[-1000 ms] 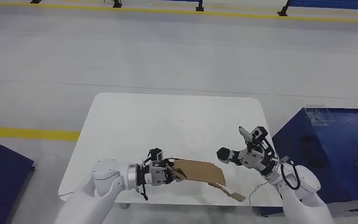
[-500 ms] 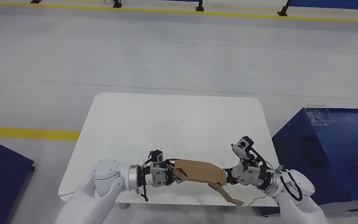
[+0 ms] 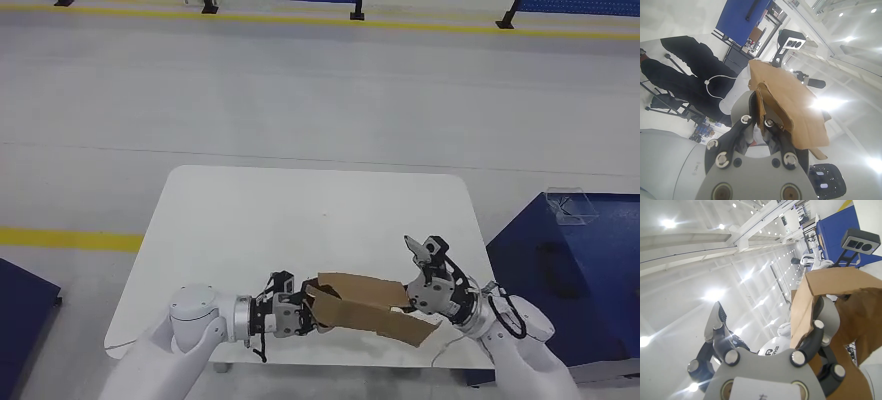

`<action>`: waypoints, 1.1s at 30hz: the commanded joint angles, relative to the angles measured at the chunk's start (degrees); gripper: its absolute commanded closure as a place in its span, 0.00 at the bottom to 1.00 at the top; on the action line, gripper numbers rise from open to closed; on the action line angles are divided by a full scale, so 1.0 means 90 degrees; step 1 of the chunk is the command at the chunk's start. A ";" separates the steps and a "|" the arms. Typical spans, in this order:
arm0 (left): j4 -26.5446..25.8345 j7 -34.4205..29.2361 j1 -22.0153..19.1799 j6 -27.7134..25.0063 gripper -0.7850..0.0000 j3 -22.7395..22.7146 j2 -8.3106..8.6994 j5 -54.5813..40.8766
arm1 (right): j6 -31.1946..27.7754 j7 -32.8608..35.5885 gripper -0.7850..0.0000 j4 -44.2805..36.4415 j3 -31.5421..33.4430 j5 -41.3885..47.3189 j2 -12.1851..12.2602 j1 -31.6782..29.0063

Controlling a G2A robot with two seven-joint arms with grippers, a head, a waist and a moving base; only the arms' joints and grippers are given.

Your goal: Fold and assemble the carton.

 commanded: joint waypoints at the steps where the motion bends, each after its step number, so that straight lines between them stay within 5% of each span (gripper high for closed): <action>1: -0.0001 -0.0008 -0.0006 0.0012 1.00 0.0012 0.0004 0.0019 | 0.0070 0.0050 0.00 0.0013 -0.0044 -0.0083 0.0012 0.0019; 5: 0.0006 -0.0027 -0.0014 0.0035 1.00 0.0032 0.0013 0.0040 | 0.0175 0.0144 0.00 0.0043 -0.0071 -0.0334 0.0050 0.0048; 6: 0.0018 -0.0030 -0.0015 0.0040 1.00 0.0036 0.0015 0.0043 | 0.0167 0.0164 0.12 0.0060 -0.0074 -0.0358 0.0055 0.0051; 8: 0.0044 -0.0019 -0.0026 0.0076 1.00 0.0054 0.0018 0.0057 | 0.0147 0.0182 0.58 0.0103 -0.0074 -0.0391 0.0066 0.0063; 9: 0.0050 -0.0021 -0.0038 0.0096 1.00 0.0065 0.0018 0.0062 | 0.0145 0.0191 0.67 0.0115 -0.0074 -0.0414 0.0071 0.0070; 11: 0.0061 -0.0023 -0.0055 0.0103 1.00 0.0084 0.0020 0.0083 | 0.0127 0.0209 1.00 0.0140 -0.0071 -0.0432 0.0081 0.0083; 24: 0.0084 0.0058 -0.0099 0.0208 1.00 0.0127 0.0046 0.0172 | 0.0242 0.0254 1.00 0.0174 -0.0154 -0.0618 0.0135 0.0116; 25: 0.0083 0.0094 -0.0101 0.0231 0.95 0.0116 0.0051 0.0191 | 0.0242 0.0254 1.00 0.0174 -0.0154 -0.0618 0.0135 0.0116; 26: 0.0099 0.0199 -0.0088 0.0217 0.14 0.0067 0.0053 0.0153 | 0.0242 0.0254 1.00 0.0174 -0.0154 -0.0618 0.0135 0.0116; 27: 0.0095 0.0293 -0.0076 0.0213 0.00 0.0019 0.0053 0.0090 | 0.0242 0.0254 1.00 0.0174 -0.0154 -0.0618 0.0135 0.0116; 33: 0.0055 0.1082 0.0086 -0.0396 0.00 -0.0558 0.0106 0.0089 | -0.0465 -0.0108 1.00 0.0093 -0.0026 -0.0703 0.0125 0.0093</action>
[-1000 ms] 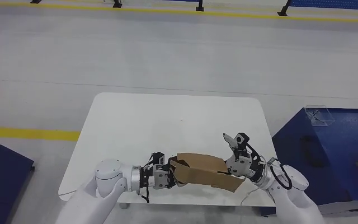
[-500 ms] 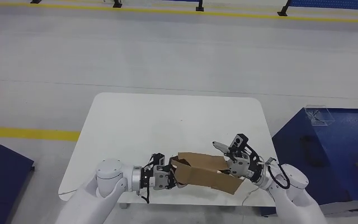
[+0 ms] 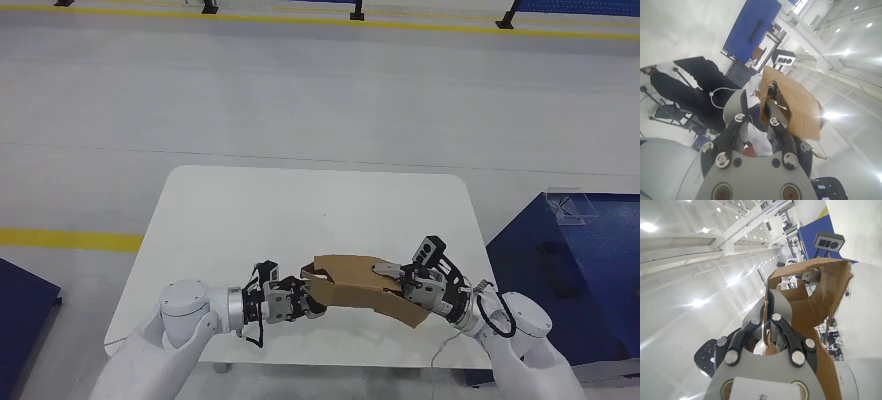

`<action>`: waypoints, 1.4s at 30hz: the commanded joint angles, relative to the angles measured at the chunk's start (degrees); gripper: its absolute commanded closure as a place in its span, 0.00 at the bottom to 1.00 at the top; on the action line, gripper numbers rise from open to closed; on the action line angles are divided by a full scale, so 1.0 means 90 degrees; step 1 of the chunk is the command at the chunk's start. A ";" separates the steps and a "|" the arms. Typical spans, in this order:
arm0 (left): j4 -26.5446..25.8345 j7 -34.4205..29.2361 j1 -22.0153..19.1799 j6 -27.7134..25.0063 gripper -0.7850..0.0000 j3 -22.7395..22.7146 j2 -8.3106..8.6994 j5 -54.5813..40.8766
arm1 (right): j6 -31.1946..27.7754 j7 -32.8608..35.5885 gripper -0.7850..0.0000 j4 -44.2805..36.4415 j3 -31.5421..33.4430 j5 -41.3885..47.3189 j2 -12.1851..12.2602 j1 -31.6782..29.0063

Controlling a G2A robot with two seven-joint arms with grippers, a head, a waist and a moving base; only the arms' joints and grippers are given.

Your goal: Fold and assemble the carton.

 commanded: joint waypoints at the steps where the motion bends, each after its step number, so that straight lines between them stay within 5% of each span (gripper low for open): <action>1: -0.0013 0.0308 0.0104 -0.0336 0.00 -0.0256 0.0016 -0.0059 | -0.0302 -0.0103 1.00 -0.0013 0.0053 -0.0025 -0.0004 -0.0021; 9: -0.0017 0.0666 0.0223 -0.0664 0.00 -0.0498 0.0033 -0.0032 | -0.0542 -0.0213 1.00 -0.0088 0.0074 -0.0140 -0.0008 -0.0008; 14: -0.0034 0.0696 0.0231 -0.0701 0.00 -0.0505 0.0032 -0.0026 | -0.2212 -0.0295 1.00 -0.0222 0.0248 -0.1002 -0.0007 -0.0092; 20: -0.0456 0.1150 0.0510 -0.1499 0.00 -0.0634 0.0043 0.0424 | -0.4760 -0.0541 1.00 -0.0212 0.0397 -0.2953 -0.0008 -0.0251; 30: -0.0588 0.1356 0.0517 -0.1604 0.00 -0.0627 0.0062 0.0928 | -0.4714 -0.0420 1.00 -0.0277 0.0311 -0.3028 -0.0004 -0.0245; 33: -0.1337 0.2080 0.0979 -0.2291 0.00 -0.0746 0.0070 0.1410 | -0.5095 -0.0232 1.00 -0.0242 0.0258 -0.3743 0.0018 -0.0211; 42: -0.2865 0.2890 0.2466 -0.4836 0.00 -0.1624 0.0118 0.2530 | -0.5795 0.0883 1.00 -0.0066 0.0158 -0.3898 0.0106 -0.0097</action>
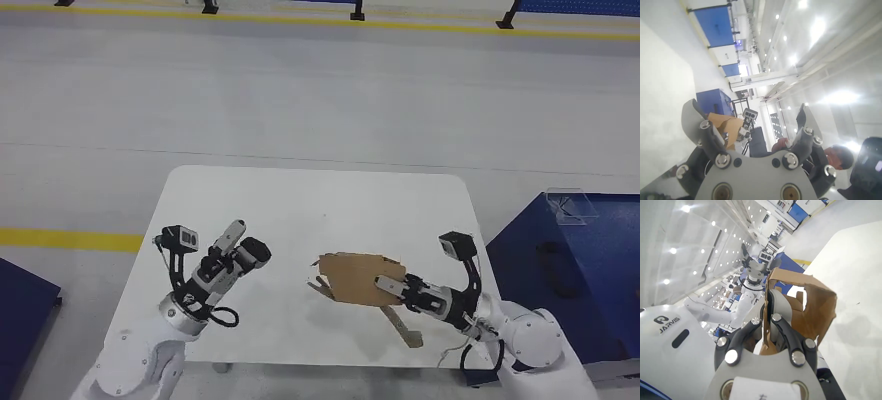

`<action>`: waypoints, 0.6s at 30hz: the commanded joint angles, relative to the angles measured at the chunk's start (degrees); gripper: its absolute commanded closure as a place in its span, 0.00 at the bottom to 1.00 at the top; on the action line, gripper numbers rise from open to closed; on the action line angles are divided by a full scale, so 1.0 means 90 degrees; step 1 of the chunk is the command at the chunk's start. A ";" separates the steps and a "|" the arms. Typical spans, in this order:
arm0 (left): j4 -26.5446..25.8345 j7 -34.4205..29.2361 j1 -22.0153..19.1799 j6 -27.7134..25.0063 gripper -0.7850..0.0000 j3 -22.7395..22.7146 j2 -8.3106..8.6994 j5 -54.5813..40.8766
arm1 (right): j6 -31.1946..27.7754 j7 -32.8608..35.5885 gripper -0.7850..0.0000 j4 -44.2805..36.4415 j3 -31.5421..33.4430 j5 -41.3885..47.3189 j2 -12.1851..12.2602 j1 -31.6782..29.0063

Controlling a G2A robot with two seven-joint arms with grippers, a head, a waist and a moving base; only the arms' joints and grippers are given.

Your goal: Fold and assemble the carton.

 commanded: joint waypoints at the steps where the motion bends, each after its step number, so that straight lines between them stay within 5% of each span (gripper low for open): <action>1: -0.0206 0.0014 0.0291 -0.0473 0.00 0.0035 0.0004 0.0653 | -0.0204 0.0031 1.00 0.0041 0.0000 -0.0054 0.0010 -0.0016; 8: -0.0485 0.0308 0.0682 -0.1188 0.00 0.0481 -0.0045 0.2123 | 0.0057 0.0207 1.00 0.0137 -0.0140 0.0337 0.0041 0.0017; 18: -0.0468 0.0286 0.0675 -0.1107 0.00 0.0879 -0.0096 0.3010 | 0.0397 0.0589 1.00 0.0251 -0.0438 0.0863 0.0073 0.0104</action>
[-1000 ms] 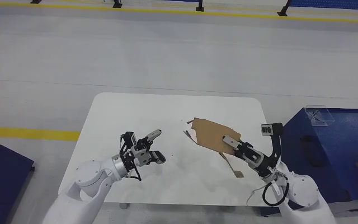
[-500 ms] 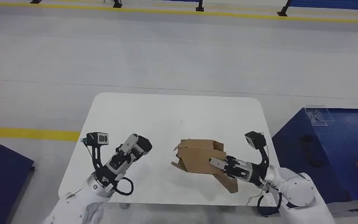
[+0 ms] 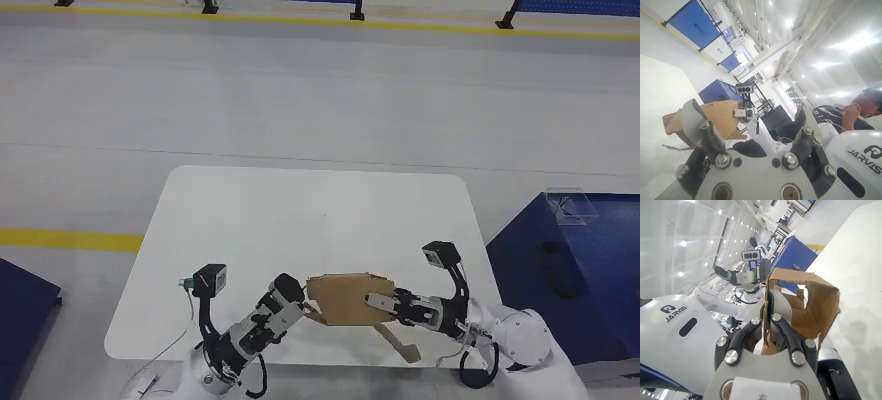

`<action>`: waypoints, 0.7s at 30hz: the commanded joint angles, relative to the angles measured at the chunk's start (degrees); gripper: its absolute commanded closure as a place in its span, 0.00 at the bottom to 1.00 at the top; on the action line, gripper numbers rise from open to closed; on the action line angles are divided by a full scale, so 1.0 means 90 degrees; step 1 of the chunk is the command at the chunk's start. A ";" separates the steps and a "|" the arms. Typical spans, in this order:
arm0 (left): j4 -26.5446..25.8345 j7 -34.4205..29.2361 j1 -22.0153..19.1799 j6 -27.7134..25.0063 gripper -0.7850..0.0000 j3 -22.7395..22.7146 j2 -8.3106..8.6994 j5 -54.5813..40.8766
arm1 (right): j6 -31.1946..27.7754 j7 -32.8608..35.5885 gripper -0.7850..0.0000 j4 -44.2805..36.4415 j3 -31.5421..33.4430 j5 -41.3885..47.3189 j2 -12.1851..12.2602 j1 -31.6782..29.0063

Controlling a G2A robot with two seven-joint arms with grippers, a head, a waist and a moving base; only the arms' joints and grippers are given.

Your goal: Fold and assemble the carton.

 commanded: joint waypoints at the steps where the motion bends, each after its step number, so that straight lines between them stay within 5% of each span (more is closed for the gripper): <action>1: 0.0053 0.0059 -0.0047 0.0147 0.00 0.0037 -0.0012 0.0196 | 0.0027 0.0028 1.00 0.0017 -0.0011 0.0062 0.0007 0.0018; 21: 0.0177 -0.0114 -0.0295 0.0404 0.00 0.0332 -0.0101 -0.0107 | 0.0176 -0.0108 1.00 0.0136 -0.0155 0.0236 0.0049 -0.0012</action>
